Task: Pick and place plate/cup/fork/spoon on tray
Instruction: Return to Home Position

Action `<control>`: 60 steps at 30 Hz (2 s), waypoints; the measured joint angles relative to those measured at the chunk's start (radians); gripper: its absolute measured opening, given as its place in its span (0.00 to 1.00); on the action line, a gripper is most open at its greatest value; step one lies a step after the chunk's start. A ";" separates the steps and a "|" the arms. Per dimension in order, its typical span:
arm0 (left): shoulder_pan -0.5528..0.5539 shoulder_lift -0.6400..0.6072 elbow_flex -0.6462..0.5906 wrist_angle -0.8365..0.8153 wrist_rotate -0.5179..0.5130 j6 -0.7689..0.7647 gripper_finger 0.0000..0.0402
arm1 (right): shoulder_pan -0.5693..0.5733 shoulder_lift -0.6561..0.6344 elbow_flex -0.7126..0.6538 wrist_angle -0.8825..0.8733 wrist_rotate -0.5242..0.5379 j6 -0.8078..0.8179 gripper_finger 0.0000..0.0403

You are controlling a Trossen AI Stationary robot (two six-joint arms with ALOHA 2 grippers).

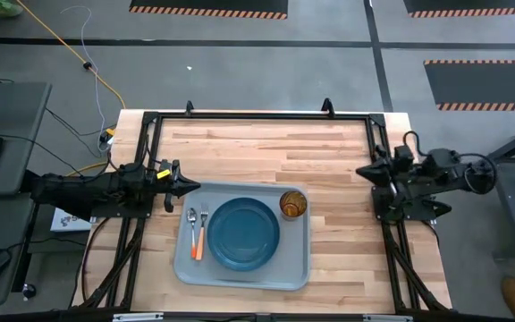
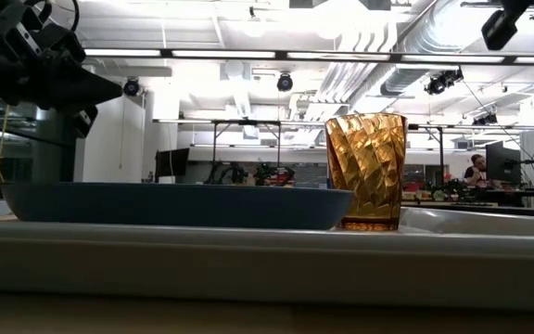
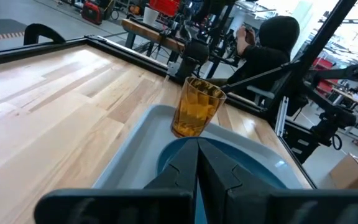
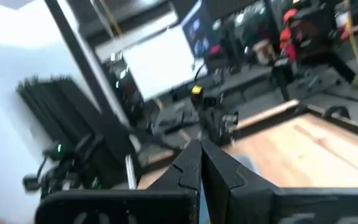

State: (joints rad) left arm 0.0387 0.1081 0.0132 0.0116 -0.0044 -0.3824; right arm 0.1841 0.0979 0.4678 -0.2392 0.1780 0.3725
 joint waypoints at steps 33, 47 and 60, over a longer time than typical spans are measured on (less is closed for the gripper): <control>0.000 0.000 0.000 0.000 0.000 0.000 0.00 | -0.275 -0.093 -0.419 0.409 -0.414 -0.013 0.00; 0.000 0.000 0.000 0.000 0.000 0.000 0.00 | -0.273 -0.088 -0.458 0.277 -0.332 -0.035 0.00; 0.000 0.000 0.000 0.000 0.000 0.000 0.00 | -0.273 -0.079 -0.457 0.264 -0.283 0.074 0.00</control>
State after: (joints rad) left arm 0.0387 0.1085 0.0132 0.0117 -0.0044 -0.3823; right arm -0.0890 0.0193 0.0109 0.0247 -0.1047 0.4463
